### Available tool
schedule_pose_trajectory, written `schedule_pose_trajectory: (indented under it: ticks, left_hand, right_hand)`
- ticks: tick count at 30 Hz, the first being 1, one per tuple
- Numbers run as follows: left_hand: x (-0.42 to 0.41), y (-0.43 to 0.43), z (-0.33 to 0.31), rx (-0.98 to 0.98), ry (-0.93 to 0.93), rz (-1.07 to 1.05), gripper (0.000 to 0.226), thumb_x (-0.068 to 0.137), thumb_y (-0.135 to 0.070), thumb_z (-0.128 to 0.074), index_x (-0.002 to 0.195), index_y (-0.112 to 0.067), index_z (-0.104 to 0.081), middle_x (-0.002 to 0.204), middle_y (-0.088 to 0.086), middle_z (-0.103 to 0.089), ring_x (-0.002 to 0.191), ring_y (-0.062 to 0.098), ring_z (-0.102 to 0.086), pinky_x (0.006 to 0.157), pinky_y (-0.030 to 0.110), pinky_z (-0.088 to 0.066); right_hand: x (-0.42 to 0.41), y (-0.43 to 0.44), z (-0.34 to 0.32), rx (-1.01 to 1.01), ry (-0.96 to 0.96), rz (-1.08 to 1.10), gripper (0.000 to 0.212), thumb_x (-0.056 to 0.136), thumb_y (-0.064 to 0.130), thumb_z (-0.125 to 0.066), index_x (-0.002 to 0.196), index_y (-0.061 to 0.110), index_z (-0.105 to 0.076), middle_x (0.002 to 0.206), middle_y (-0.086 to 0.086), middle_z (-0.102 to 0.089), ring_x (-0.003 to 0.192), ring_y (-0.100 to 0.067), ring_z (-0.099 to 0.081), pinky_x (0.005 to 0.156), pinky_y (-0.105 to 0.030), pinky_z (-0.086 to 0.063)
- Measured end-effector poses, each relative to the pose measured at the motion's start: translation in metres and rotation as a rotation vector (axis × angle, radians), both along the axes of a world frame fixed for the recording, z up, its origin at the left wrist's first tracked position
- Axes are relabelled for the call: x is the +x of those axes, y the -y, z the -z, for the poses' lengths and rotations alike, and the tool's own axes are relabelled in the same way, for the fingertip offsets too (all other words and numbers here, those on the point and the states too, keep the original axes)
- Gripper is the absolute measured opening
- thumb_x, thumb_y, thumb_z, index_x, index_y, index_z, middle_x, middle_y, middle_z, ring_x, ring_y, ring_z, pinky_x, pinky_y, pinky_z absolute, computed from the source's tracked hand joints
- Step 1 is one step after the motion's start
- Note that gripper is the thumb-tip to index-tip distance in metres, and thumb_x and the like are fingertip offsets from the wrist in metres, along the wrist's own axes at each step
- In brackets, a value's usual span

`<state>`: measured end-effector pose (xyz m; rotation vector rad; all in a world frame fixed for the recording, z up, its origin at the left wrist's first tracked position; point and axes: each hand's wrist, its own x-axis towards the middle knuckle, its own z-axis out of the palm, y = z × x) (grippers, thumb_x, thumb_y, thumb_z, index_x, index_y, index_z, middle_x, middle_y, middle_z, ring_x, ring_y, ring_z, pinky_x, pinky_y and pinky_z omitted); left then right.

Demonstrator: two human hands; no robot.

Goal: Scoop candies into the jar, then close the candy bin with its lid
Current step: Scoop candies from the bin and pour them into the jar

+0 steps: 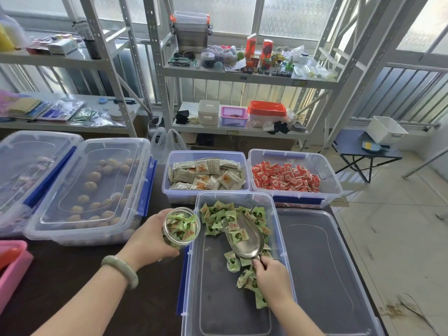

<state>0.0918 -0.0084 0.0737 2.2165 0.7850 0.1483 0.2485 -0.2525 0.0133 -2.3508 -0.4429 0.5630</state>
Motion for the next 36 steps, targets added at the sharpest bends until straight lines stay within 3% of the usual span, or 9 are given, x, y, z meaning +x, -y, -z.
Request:
schedule_pose_trajectory:
  ticks: [7, 13, 19, 22, 25, 27, 31, 36]
  left_hand:
    - [-0.001, 0.0, -0.001, 0.012, -0.011, -0.005, 0.084, 0.033, -0.032, -0.079, 0.107, -0.052, -0.043, 0.09, -0.026, -0.062, 0.089, -0.018, -0.052, 0.058, 0.001, -0.038]
    - [-0.004, 0.001, -0.002, 0.004, -0.025, -0.023, 0.085, 0.035, -0.031, -0.079, 0.109, -0.049, -0.042, 0.091, -0.024, -0.061, 0.086, -0.02, -0.05, 0.057, 0.002, -0.038]
    - [-0.007, 0.001, -0.003, -0.028, -0.027, -0.031, 0.09, 0.036, -0.03, -0.082, 0.112, -0.051, -0.039, 0.095, -0.021, -0.061, 0.088, -0.015, -0.052, 0.061, 0.004, -0.037]
    - [-0.009, 0.003, -0.005, -0.035, -0.018, -0.03, 0.09, 0.04, -0.026, -0.085, 0.114, -0.048, -0.041, 0.095, -0.021, -0.062, 0.087, -0.014, -0.054, 0.062, 0.005, -0.038]
    - [-0.01, 0.004, -0.004, -0.041, 0.014, -0.041, 0.085, 0.043, -0.021, -0.086, 0.113, -0.042, -0.045, 0.089, -0.021, -0.064, 0.083, -0.024, -0.051, 0.061, -0.003, -0.035]
    - [-0.012, 0.004, -0.003, -0.059, 0.026, -0.065, 0.081, 0.043, -0.02, -0.087, 0.11, -0.039, -0.047, 0.085, -0.02, -0.066, 0.08, -0.023, -0.051, 0.059, -0.004, -0.034]
    - [-0.017, 0.002, -0.001, -0.075, 0.042, -0.093, 0.082, 0.041, -0.023, -0.087, 0.109, -0.041, -0.046, 0.082, -0.021, -0.066, 0.079, -0.023, -0.052, 0.06, -0.001, -0.036]
    - [-0.023, -0.003, 0.005, -0.1, 0.053, -0.107, 0.085, 0.04, -0.028, -0.089, 0.11, -0.048, -0.043, 0.086, -0.022, -0.066, 0.084, -0.021, -0.053, 0.066, 0.0, -0.038]
  right_hand:
    - [0.004, 0.006, -0.029, 0.117, 0.072, -0.106, 0.032, 0.088, 0.017, -0.06, 0.058, 0.01, -0.057, 0.047, -0.002, -0.049, 0.046, -0.01, -0.036, 0.046, -0.02, -0.029]
    - [0.025, -0.005, -0.103, 0.115, 0.099, -0.367, 0.015, 0.086, 0.02, -0.063, 0.081, 0.015, -0.076, 0.055, -0.004, -0.068, 0.038, -0.004, -0.043, 0.041, -0.018, -0.038]
    - [0.027, -0.05, -0.177, -0.268, 0.389, -0.692, 0.024, 0.084, 0.03, -0.057, 0.081, 0.014, -0.075, 0.061, -0.002, -0.066, 0.05, -0.015, -0.054, 0.048, -0.022, -0.043]
    - [0.014, -0.075, -0.199, -0.345, 0.455, -0.758, 0.021, 0.084, 0.025, -0.058, 0.075, 0.01, -0.07, 0.056, 0.001, -0.054, 0.048, -0.012, -0.049, 0.042, -0.02, -0.035]
    - [-0.001, -0.095, -0.216, -0.384, 0.606, -0.819, 0.032, 0.082, 0.022, -0.058, 0.053, 0.016, -0.047, 0.054, 0.004, -0.043, 0.046, -0.007, -0.041, 0.039, -0.019, -0.031]
    - [-0.012, -0.106, -0.223, -0.42, 0.695, -0.867, 0.039, 0.079, 0.014, -0.058, 0.05, 0.02, -0.033, 0.055, 0.003, -0.04, 0.047, -0.01, -0.038, 0.039, -0.021, -0.031]
    - [-0.025, -0.12, -0.233, -0.504, 0.803, -0.923, 0.025, 0.075, 0.004, -0.055, 0.057, 0.012, -0.04, 0.057, -0.001, -0.039, 0.047, -0.015, -0.035, 0.039, -0.023, -0.026]
    - [-0.019, -0.12, -0.248, -0.519, 0.842, -0.877, 0.026, 0.075, 0.004, -0.056, 0.057, 0.013, -0.039, 0.057, -0.001, -0.038, 0.047, -0.015, -0.033, 0.04, -0.023, -0.023]
